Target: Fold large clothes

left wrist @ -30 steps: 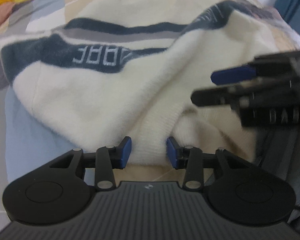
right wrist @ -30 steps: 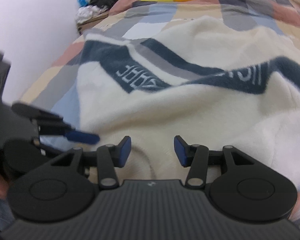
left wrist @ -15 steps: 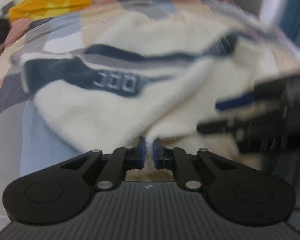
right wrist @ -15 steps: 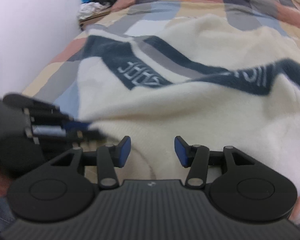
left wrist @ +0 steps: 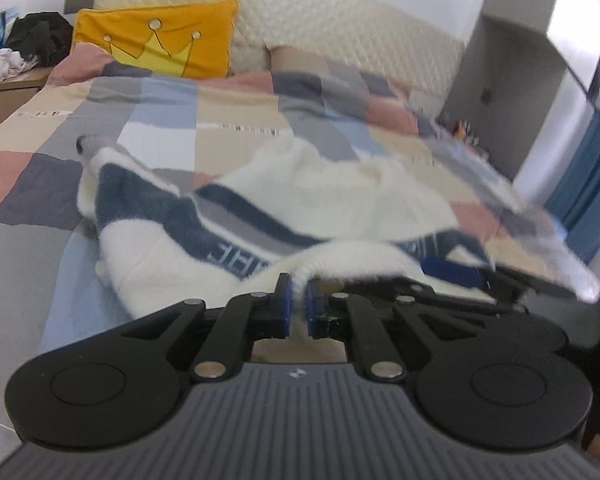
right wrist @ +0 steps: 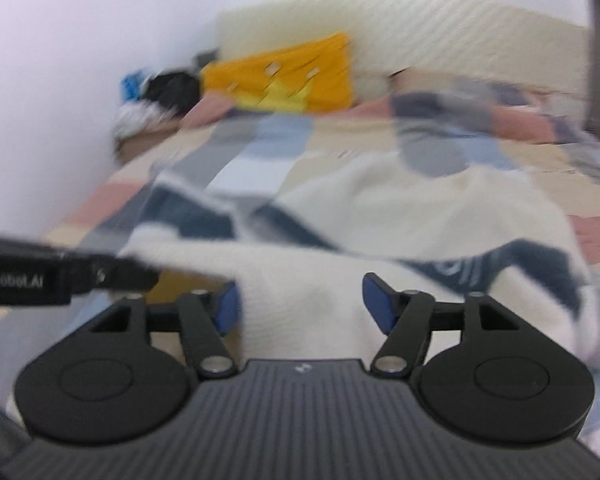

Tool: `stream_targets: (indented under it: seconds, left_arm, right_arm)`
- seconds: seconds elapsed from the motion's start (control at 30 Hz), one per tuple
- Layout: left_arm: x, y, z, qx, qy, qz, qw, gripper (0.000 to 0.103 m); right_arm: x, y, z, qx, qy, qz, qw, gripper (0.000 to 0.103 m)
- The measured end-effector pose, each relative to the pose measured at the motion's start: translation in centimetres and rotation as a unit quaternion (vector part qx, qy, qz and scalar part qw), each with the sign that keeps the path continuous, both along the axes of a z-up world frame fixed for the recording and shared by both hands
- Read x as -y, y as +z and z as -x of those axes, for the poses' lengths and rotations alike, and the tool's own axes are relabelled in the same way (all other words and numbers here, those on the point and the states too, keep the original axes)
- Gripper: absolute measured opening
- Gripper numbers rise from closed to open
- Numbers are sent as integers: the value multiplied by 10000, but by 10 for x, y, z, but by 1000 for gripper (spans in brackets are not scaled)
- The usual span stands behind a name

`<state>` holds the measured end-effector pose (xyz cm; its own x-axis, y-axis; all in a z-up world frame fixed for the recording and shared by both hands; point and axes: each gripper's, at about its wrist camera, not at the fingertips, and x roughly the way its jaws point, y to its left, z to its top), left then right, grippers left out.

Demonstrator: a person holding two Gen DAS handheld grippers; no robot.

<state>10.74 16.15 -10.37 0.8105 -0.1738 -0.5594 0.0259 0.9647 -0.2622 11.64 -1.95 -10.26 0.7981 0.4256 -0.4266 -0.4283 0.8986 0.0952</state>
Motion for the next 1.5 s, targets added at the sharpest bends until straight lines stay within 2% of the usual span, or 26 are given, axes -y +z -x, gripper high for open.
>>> stream_targets:
  seconds: [0.1,0.27,0.47,0.6,0.67,0.73,0.83,0.93,1.1,1.23,1.3,1.33,1.37,1.4,1.43,1.5]
  left_arm:
    - [1,9,-3,140,59,239,9996,9]
    - [-5,15,-13,168,156,520,9984,8]
    - [-7,19,-14,176,265,590,9978,8]
    - [-9,15,-10,109,369,606,9974,8]
    - [-13,13,-9,83,444,636,9970,8]
    - [-18,11,-7,54,474,743,9961,8]
    - [-22,8,-1,32,549,782,9954,8]
    - [-23,2,2,-133,498,908,9945,8]
    - [-19,-17,-5,-661,328,914,9931,9]
    - [-10,-34,-16,-1256,193,729,9892,10]
    - [-6,-40,-20,-1456,168,619,9873,18]
    - [-4,-41,-22,-1519,128,560,9867,33]
    - [-1,-43,-24,-1576,103,497,9862,53]
    - [2,-44,-26,-1619,104,391,9860,60]
    - [7,-45,-27,-1639,104,247,9861,65]
    - [15,-46,-28,-1632,37,88,9865,66]
  right_arm:
    - [4,0,6,-92,-347,107,9993,67]
    - [18,-15,11,-830,-680,85,9942,67]
    - [8,-30,33,-1274,-805,169,9884,67]
    - [-4,-38,51,-1399,-664,555,9864,67]
    - [-2,-42,59,-1526,-695,587,9841,67]
    - [1,-43,67,-1462,-836,686,9833,67]
    - [23,-34,62,-1281,-1277,467,9824,67]
    - [48,-13,54,-692,-1760,266,9816,67]
    - [61,7,44,-85,-1814,186,9832,67]
    - [63,9,37,111,-1713,213,9849,67]
    - [63,5,35,38,-1726,150,9849,67]
    - [64,4,36,26,-1719,121,9850,67]
    - [65,4,38,32,-1715,112,9851,67]
    - [66,4,37,34,-1716,96,9851,67]
    - [65,5,38,33,-1710,72,9852,67]
    - [65,7,38,54,-1676,54,9858,66]
